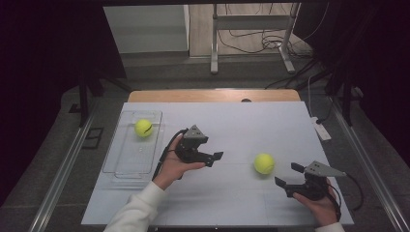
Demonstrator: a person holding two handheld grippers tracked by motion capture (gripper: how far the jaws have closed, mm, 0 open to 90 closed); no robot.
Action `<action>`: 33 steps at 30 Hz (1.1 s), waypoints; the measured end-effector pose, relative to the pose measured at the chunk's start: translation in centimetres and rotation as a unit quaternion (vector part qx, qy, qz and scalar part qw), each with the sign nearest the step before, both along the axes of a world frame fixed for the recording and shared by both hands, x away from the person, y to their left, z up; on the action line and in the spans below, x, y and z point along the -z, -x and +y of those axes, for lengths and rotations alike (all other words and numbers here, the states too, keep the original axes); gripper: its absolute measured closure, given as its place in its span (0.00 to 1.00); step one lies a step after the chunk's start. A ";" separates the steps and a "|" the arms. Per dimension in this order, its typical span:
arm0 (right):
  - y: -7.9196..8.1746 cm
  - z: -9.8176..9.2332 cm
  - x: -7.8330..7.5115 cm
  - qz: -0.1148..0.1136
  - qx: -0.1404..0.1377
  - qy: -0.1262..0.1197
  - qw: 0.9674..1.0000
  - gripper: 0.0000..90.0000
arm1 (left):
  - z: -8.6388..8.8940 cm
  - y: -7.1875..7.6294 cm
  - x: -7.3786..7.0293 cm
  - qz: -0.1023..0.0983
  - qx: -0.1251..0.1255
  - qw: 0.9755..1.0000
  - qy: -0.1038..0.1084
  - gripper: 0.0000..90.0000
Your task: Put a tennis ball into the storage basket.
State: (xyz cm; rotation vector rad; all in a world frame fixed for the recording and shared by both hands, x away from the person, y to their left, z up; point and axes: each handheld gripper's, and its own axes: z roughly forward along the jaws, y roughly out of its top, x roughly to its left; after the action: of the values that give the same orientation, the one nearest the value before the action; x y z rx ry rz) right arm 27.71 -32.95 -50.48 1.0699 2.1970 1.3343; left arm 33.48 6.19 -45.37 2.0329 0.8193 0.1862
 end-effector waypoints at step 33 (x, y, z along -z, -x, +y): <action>0.0 -0.1 0.2 0.003 -0.001 0.000 1.000 0.12 | -5.2 -1.7 1.0 0.022 0.040 0.999 -0.010 0.20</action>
State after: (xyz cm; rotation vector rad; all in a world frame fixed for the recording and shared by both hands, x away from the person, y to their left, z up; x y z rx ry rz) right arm 27.72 -33.07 -50.63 1.0727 2.2040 1.3336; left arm 35.17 0.98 -46.33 2.0909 0.7654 0.1049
